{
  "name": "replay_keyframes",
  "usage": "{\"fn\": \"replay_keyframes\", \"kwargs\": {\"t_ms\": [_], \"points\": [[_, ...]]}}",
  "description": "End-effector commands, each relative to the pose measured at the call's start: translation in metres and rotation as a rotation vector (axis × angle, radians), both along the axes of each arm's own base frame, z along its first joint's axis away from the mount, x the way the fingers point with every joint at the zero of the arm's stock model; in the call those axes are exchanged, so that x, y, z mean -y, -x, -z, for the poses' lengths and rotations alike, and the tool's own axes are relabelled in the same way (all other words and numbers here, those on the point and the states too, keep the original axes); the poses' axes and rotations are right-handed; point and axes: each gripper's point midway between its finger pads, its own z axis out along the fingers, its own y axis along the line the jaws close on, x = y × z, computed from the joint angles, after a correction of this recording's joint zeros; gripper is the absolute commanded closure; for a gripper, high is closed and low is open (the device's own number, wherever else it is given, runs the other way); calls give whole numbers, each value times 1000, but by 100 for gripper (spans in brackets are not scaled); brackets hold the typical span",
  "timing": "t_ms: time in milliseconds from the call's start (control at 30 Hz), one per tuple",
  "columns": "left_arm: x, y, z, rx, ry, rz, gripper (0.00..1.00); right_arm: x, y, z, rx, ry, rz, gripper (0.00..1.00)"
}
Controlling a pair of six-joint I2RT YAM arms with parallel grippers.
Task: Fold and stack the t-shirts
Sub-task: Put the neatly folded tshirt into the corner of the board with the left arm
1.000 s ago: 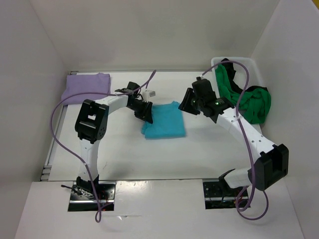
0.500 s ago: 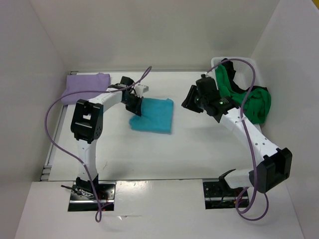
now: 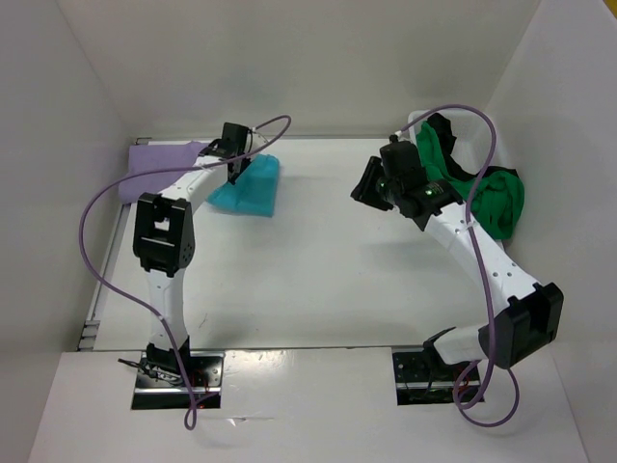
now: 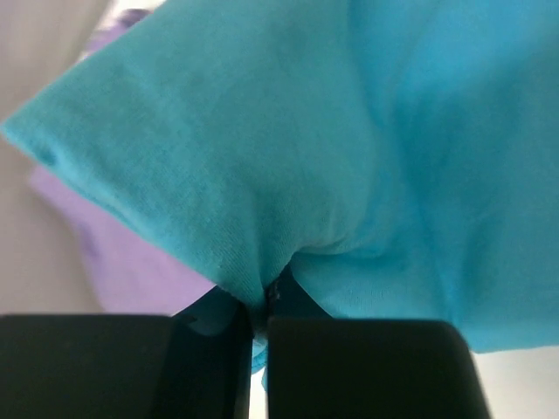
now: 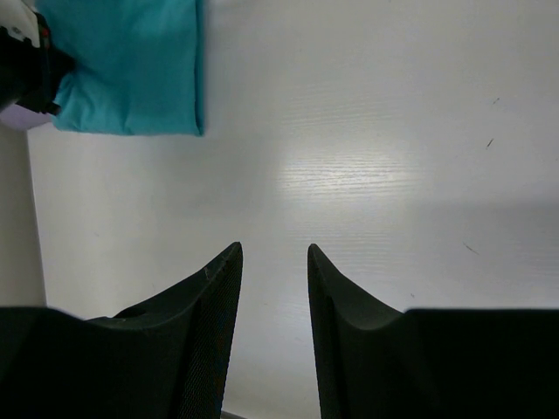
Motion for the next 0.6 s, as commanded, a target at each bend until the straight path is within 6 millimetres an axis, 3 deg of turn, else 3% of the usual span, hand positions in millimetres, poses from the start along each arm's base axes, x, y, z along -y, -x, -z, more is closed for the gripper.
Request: {"fn": "replay_keyframes", "kwargs": {"t_ms": [0,67,100,200,433,567], "points": [[-46,-32,-50,151,-127,-89,100,4,-4,-12,25,10,9,58],[-53,-40,-61,193,-142,-93,100,5,-2,-10,17,14,9,58],[-69,-41,-65,200,-171,-112,100,5,-2,-10,17,14,9,58],[-93,-52,-89,248,-163,-146,100,5,-1,-6,6,11,14,58],[-151,-58,-96,246,-104,-195,100,4,-1,2,-21,18,7,58],[-180,-57,-88,220,-85,-222,100,2,-1,11,-50,25,0,57]]}}
